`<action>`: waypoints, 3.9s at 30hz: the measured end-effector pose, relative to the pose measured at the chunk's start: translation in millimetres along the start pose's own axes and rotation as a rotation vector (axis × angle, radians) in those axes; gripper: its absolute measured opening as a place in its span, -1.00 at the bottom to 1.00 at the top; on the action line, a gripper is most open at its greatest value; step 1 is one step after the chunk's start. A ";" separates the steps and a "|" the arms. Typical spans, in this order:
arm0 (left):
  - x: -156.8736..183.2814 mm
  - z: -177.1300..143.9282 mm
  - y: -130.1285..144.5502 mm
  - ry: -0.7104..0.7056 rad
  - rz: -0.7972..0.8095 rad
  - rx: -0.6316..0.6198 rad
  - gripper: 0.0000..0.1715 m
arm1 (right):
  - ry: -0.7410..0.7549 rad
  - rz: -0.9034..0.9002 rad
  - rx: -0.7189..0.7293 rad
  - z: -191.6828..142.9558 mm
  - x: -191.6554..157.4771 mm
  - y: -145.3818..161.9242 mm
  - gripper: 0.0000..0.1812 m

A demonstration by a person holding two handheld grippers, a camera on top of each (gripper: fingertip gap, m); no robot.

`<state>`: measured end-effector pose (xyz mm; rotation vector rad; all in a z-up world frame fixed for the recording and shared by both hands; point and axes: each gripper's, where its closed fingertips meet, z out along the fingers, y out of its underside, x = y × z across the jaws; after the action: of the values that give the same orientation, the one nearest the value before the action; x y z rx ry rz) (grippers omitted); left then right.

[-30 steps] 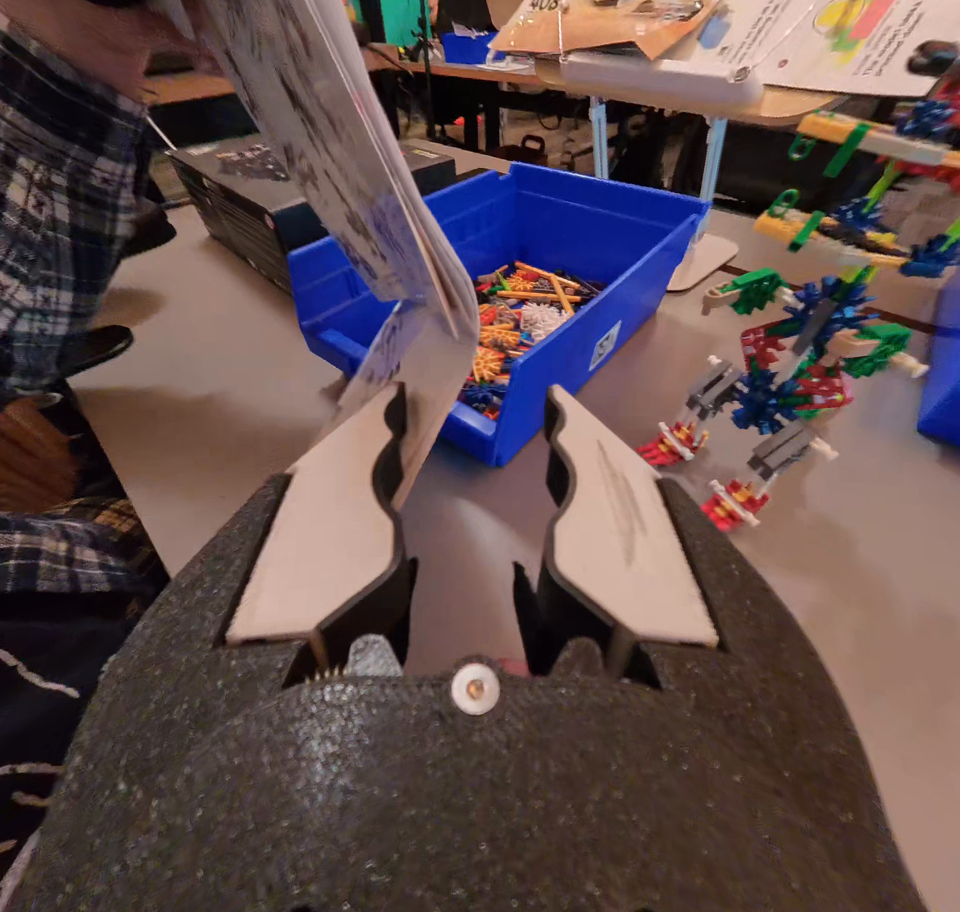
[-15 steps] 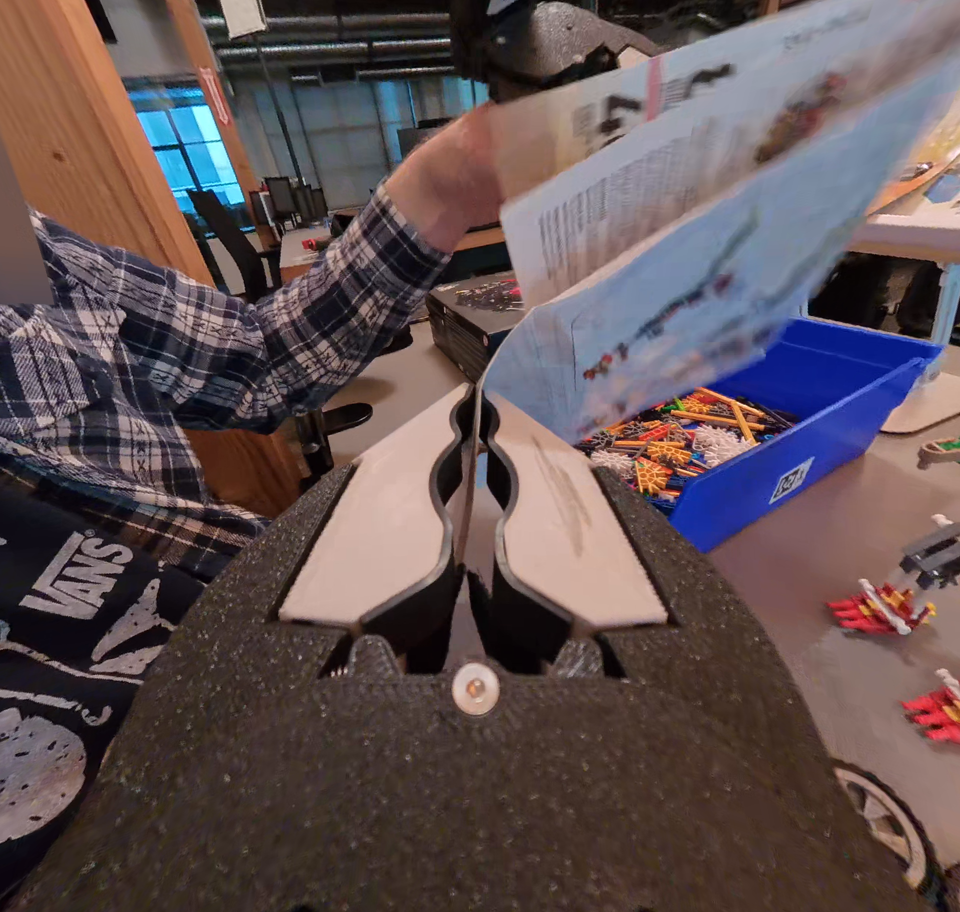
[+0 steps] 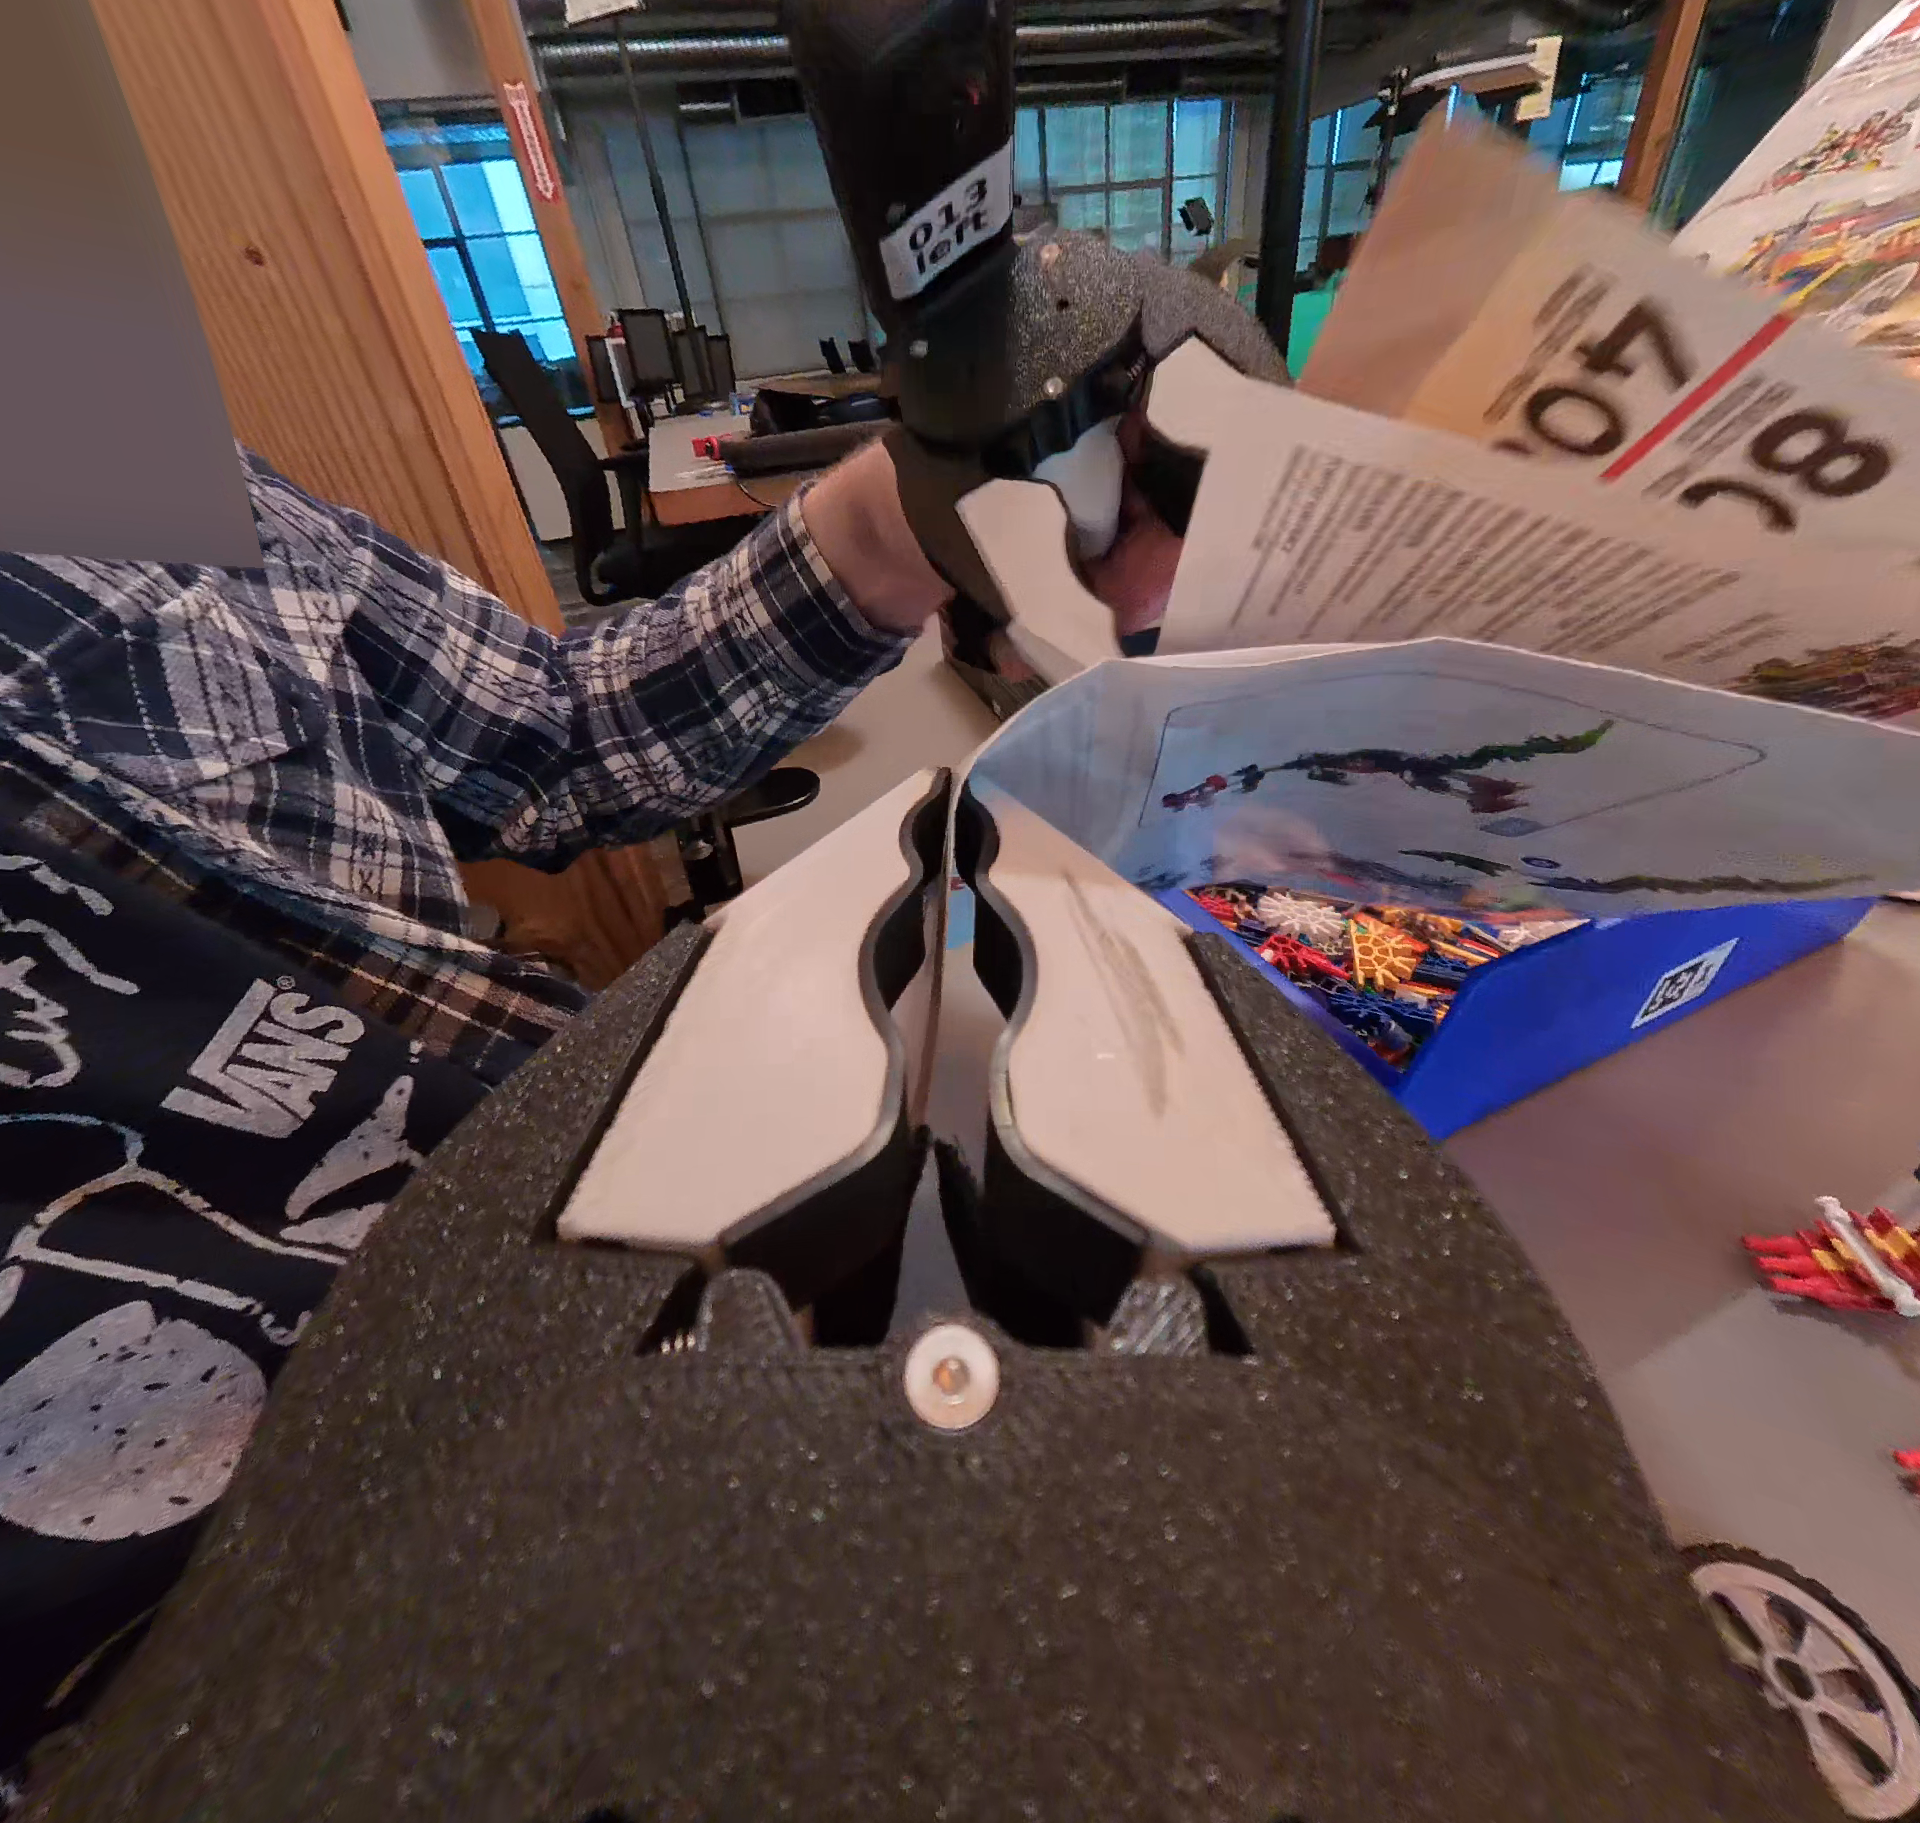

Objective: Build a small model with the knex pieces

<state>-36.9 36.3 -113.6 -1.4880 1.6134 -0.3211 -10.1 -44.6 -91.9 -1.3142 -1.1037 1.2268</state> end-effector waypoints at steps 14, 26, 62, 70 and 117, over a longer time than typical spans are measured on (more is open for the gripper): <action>-102.7 -74.5 -13.0 -0.046 -0.252 -0.057 -1.00 | 0.075 0.167 -0.090 -22.3 13.0 47.8 -1.00; -132.8 -69.5 7.5 0.095 -0.388 -0.230 -1.00 | 0.223 0.275 -0.193 -39.3 34.4 89.2 -0.98; -59.0 -199.9 107.8 -0.257 -0.986 0.320 -1.00 | 0.710 0.205 -0.216 -35.4 74.8 108.7 -0.40; -52.3 -203.8 106.4 -0.225 -0.979 0.346 -1.00 | 0.645 0.228 -0.110 -20.0 89.4 84.1 -1.00; 119.0 -123.8 155.9 -0.024 -1.278 0.301 -1.00 | 0.954 -0.045 -0.284 -81.2 151.7 33.7 -0.37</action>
<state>-217.9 -77.7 -203.4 -2.0593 0.3486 -1.1605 82.0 96.5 -140.4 -1.7886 -0.5950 0.2899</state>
